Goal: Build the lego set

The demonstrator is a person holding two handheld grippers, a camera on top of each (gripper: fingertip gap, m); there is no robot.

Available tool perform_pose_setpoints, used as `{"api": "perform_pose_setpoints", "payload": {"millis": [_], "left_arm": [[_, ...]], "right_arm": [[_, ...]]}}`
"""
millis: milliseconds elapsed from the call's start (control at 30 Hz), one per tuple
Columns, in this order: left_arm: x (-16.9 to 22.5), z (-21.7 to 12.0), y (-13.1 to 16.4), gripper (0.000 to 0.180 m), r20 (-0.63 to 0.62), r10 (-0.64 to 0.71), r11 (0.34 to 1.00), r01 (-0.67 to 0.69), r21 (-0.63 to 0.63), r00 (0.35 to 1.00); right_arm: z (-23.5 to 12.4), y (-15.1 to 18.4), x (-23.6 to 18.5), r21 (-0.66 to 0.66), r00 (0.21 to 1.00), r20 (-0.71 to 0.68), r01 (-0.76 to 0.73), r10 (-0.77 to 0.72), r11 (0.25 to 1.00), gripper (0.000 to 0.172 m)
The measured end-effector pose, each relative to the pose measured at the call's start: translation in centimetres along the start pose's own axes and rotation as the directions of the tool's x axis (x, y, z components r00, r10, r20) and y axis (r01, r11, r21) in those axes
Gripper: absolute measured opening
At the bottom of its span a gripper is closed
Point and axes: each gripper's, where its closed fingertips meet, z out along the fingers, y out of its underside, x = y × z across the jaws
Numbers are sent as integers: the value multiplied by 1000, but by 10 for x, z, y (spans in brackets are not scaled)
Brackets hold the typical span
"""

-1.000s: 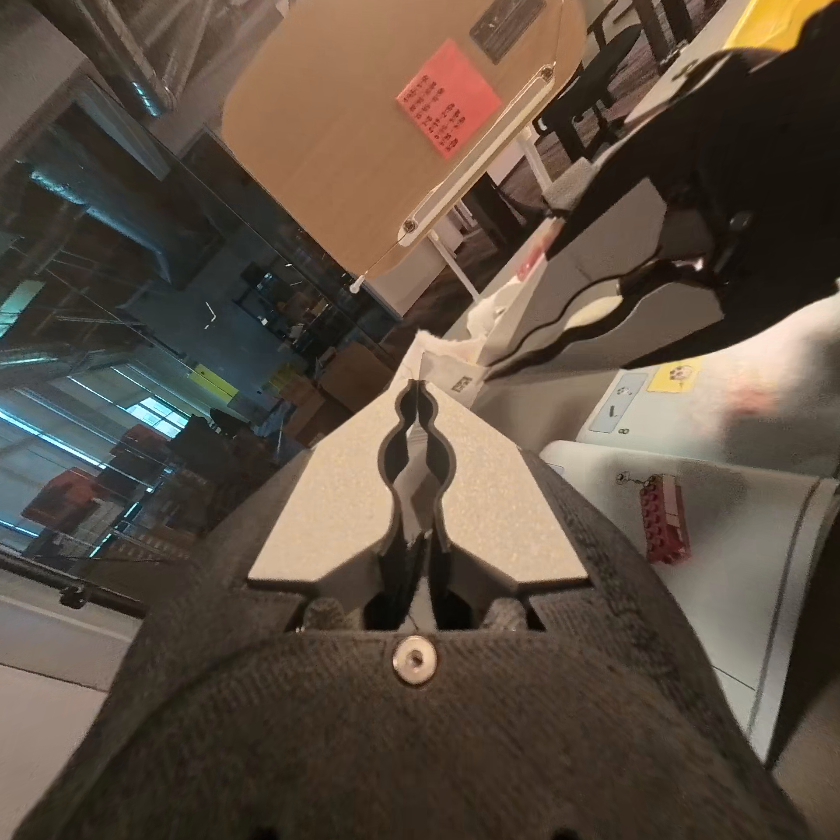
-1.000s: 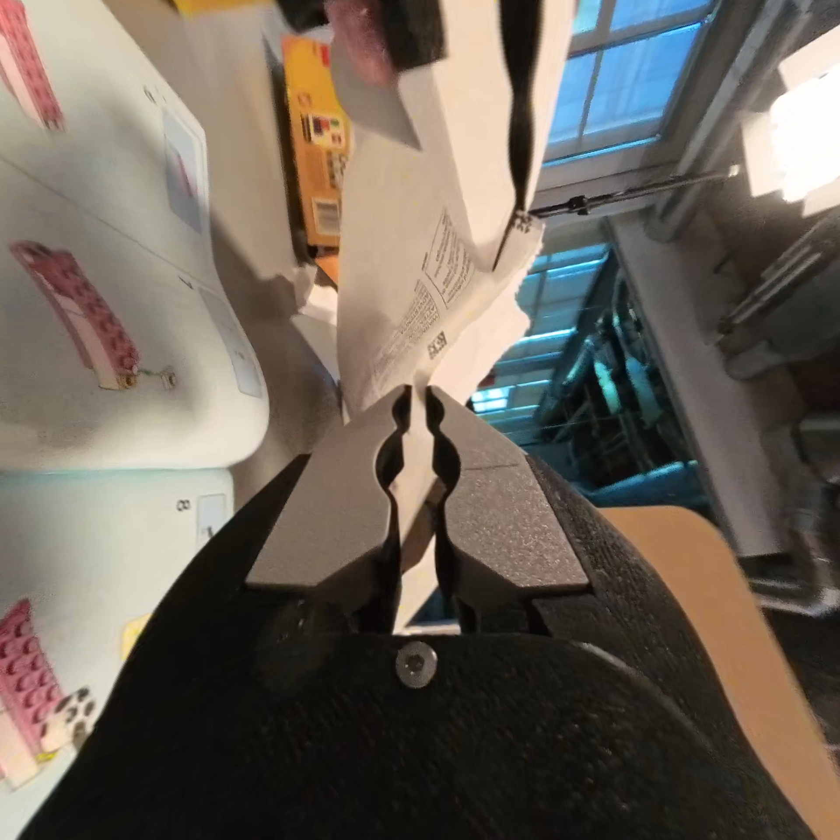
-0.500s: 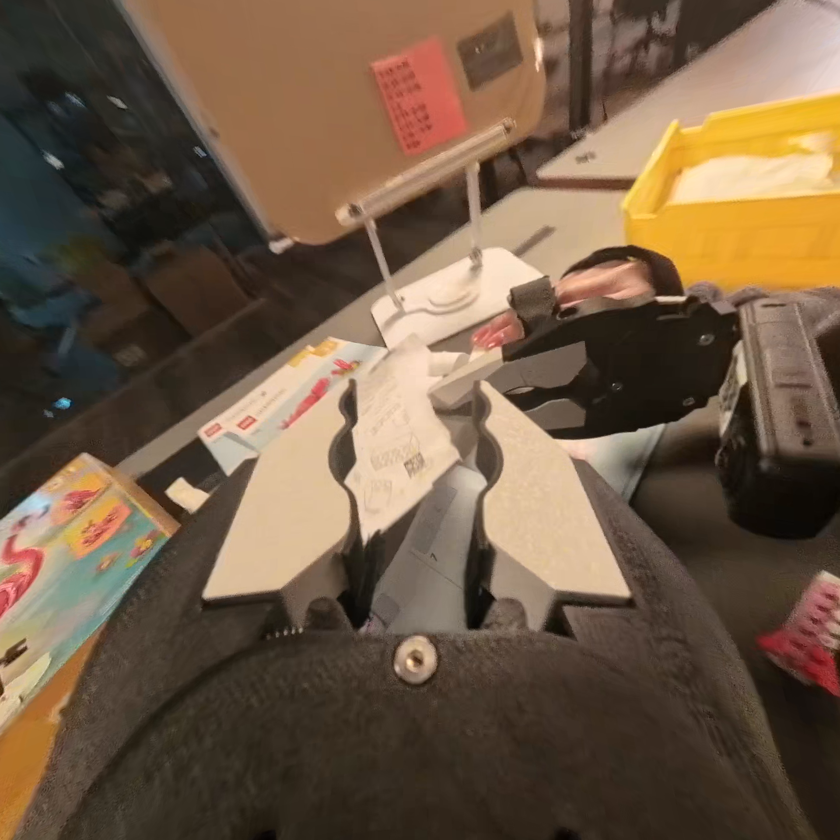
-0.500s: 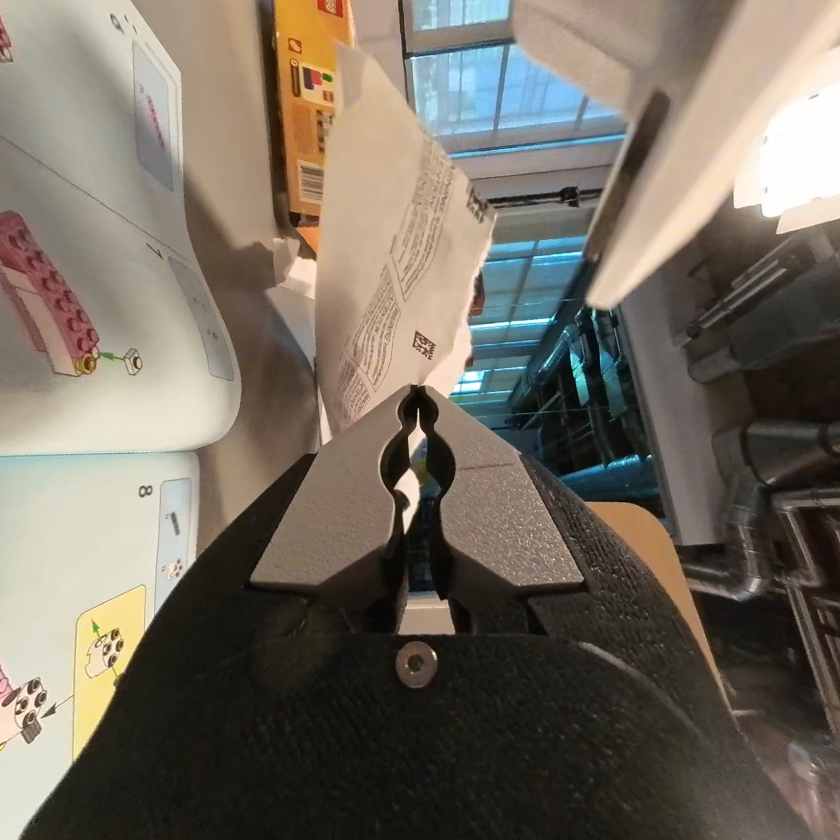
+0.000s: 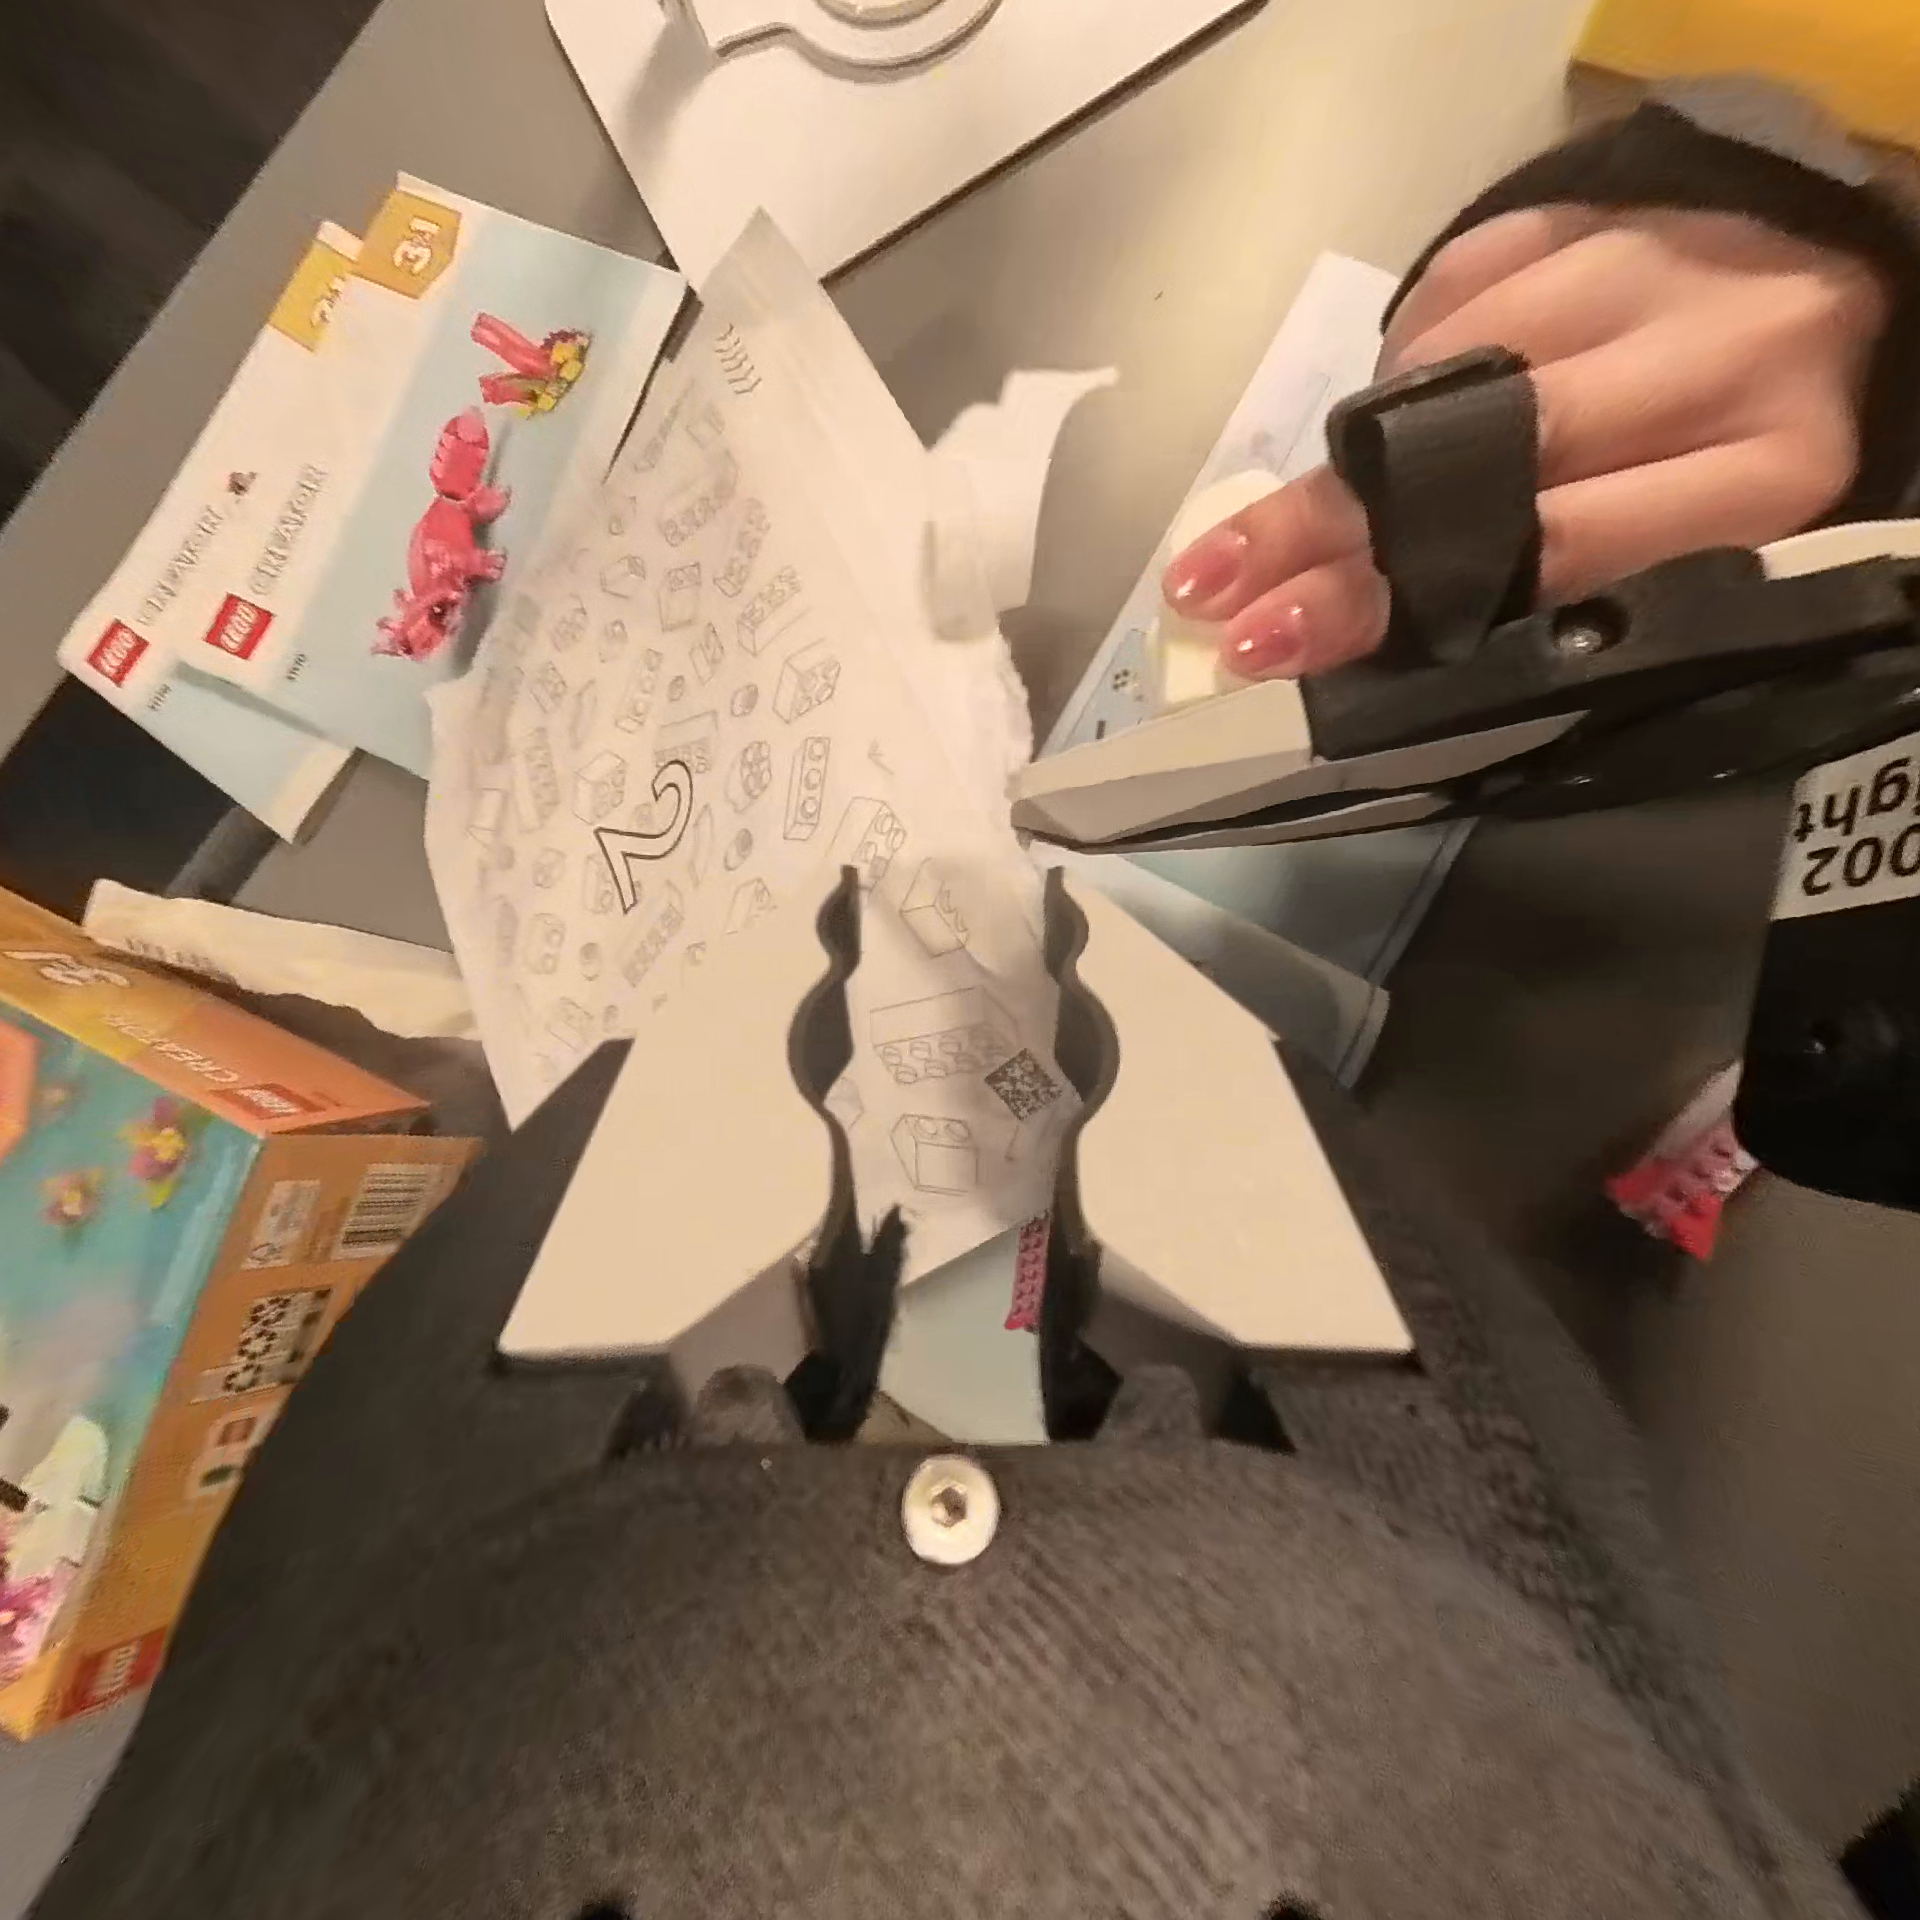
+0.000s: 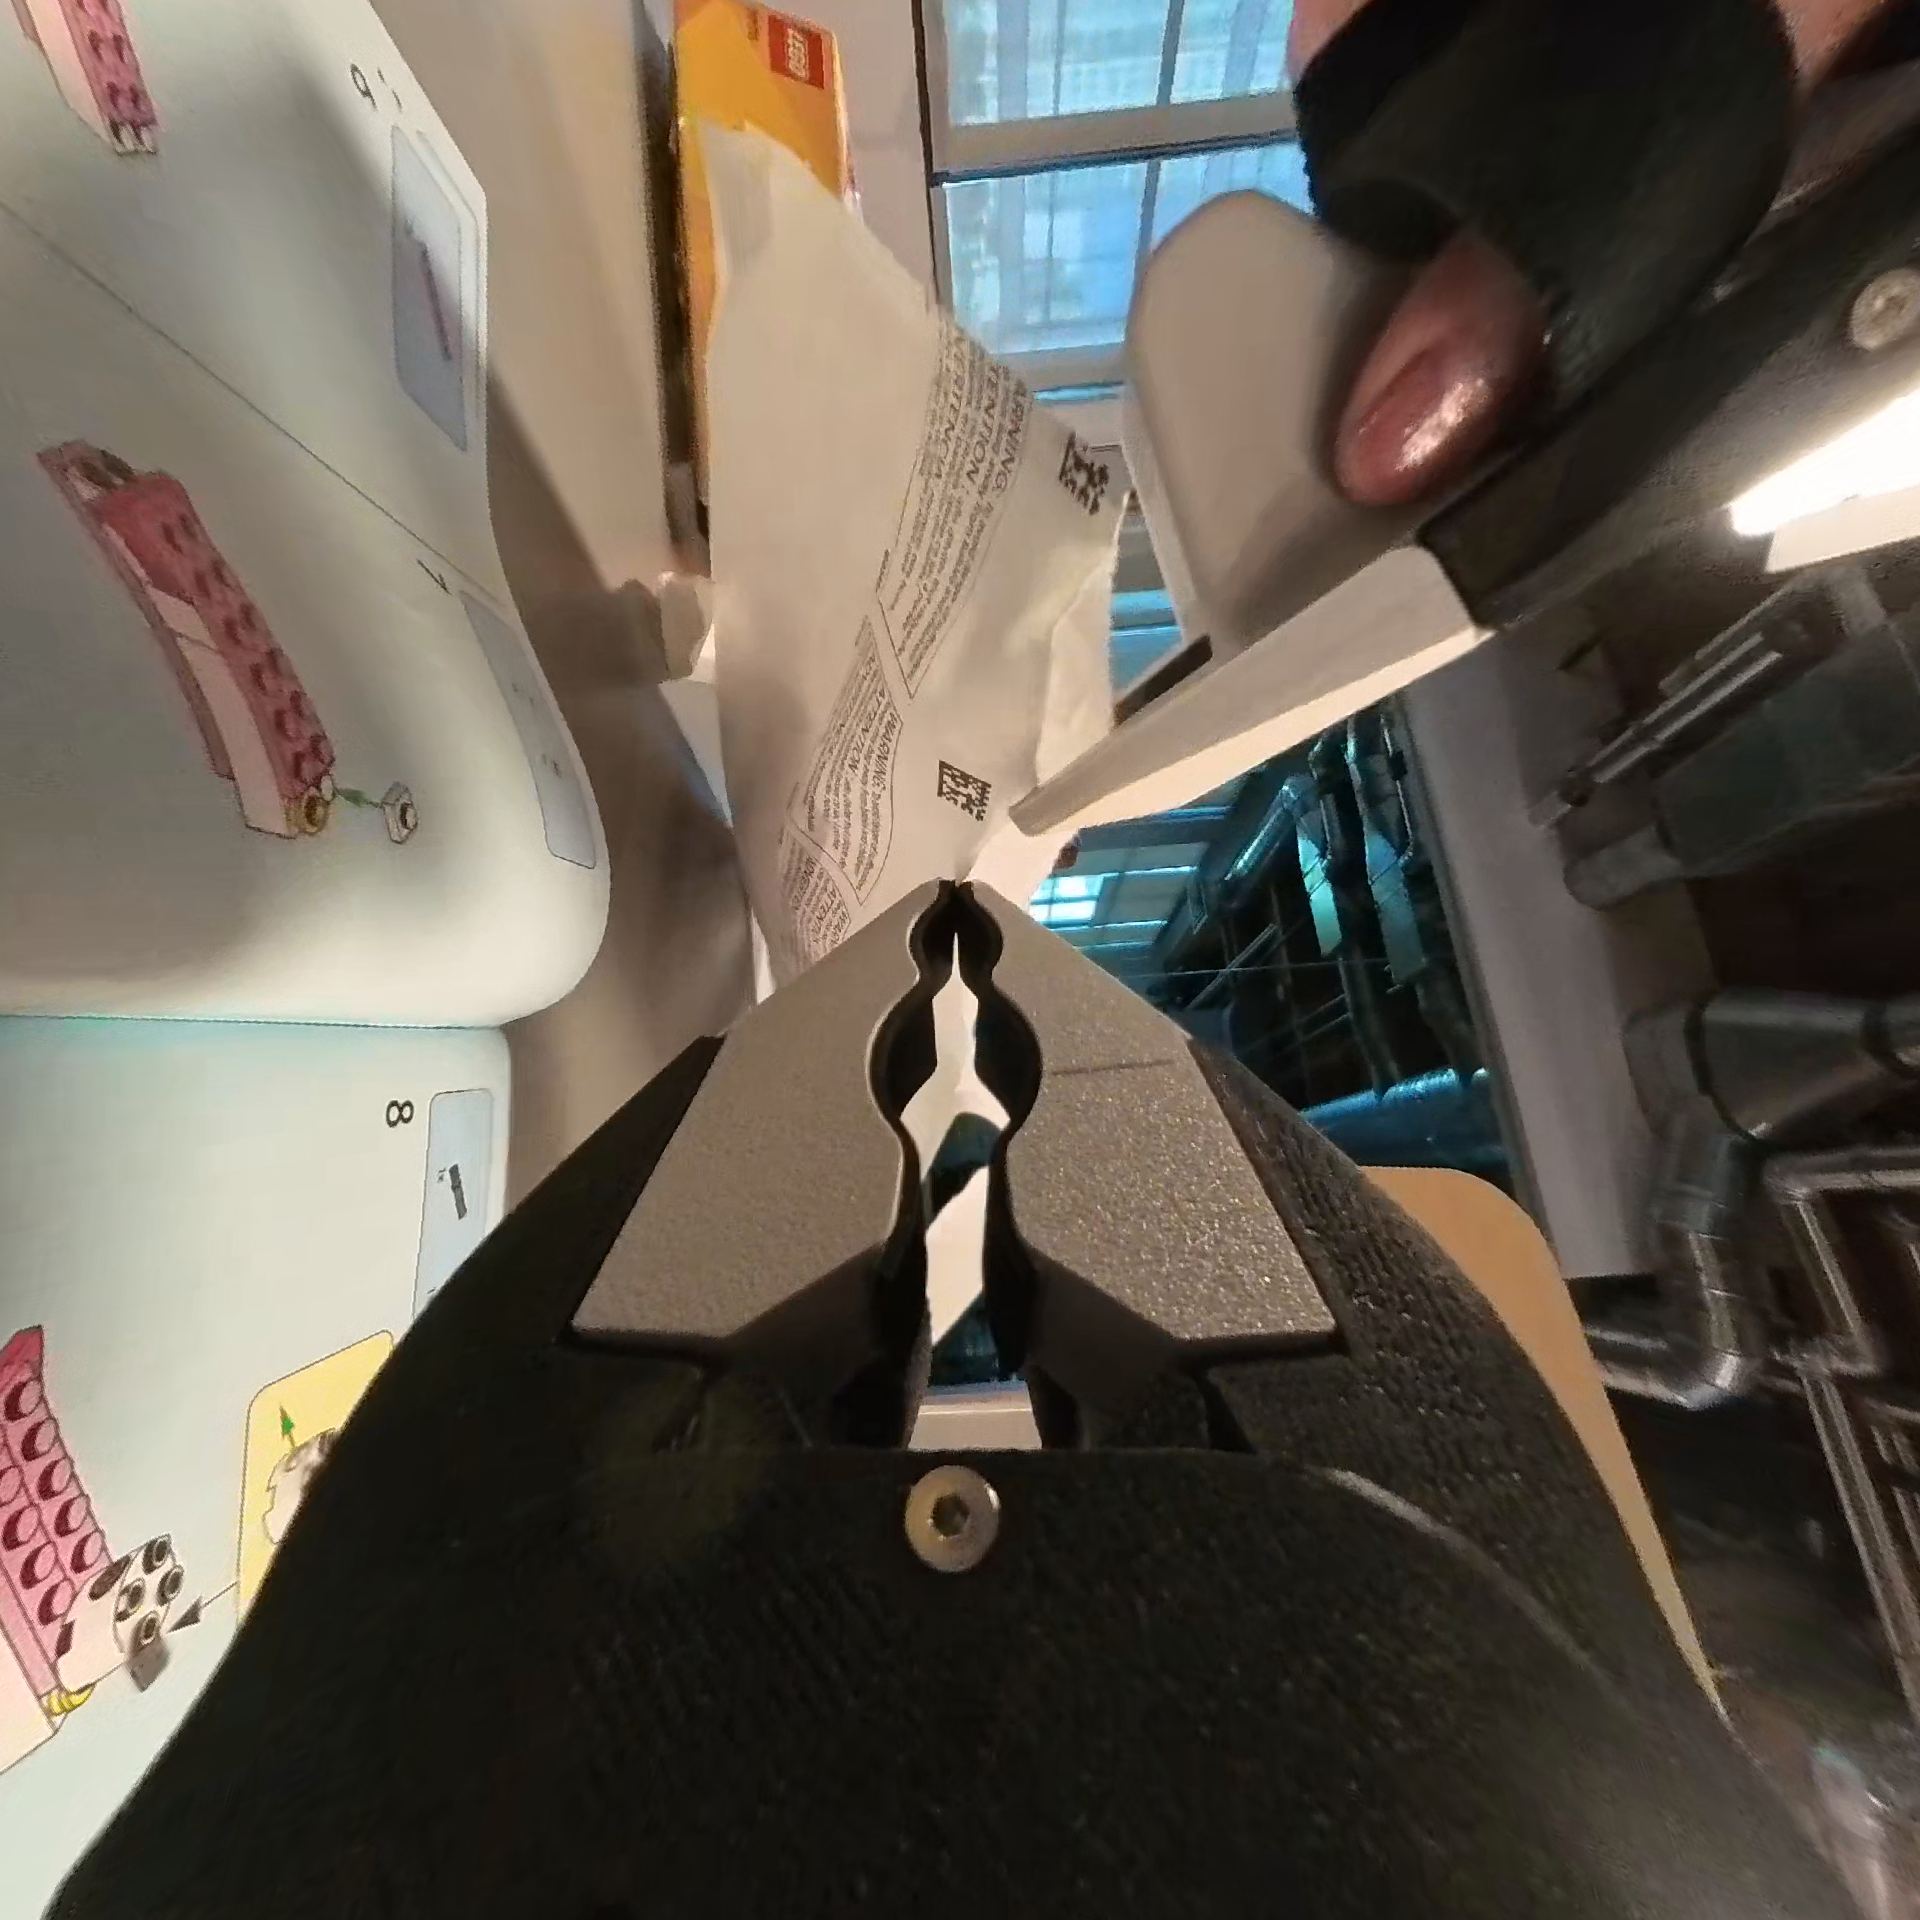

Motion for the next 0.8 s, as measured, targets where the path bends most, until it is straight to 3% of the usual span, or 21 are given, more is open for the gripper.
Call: {"api": "perform_pose_setpoints", "payload": {"millis": [100,133,167,367,467,600,633,700,800], "left_arm": [[-2,3,-1,22,48,30,999,-29,-13,998],[-12,1,-4,4,133,61,998,-60,-11,989],[-20,-2,-8,1,209,103,994,-105,-1,973],[-33,-4,-15,0,355,256,966,-250,-64,899],[-24,4,-14,3,319,303,953,-290,-88,898],[-17,24,6,39,218,304,938,-252,-239,927],[-18,28,7,36,213,325,928,-267,-262,921],[-25,30,-2,5,267,373,916,-307,-258,888],[-33,26,-11,0,317,380,919,-317,-234,869]], "right_arm": [[0,1,-7,2,1000,27,8,-9,1000,0],[0,0,-11,11,999,43,12,-13,1000,0],[1,1,-12,7,999,45,16,-16,1000,0],[2,2,-12,-3,999,51,6,-6,1000,0],[2,1,-14,-2,998,62,5,-5,1000,0],[3,-2,-18,1,997,80,11,-11,1000,0],[3,-1,-21,-5,996,89,15,-14,1000,0],[4,1,-23,-13,996,92,12,-11,1000,0],[5,6,-22,-34,995,97,-30,33,999,0]]}}
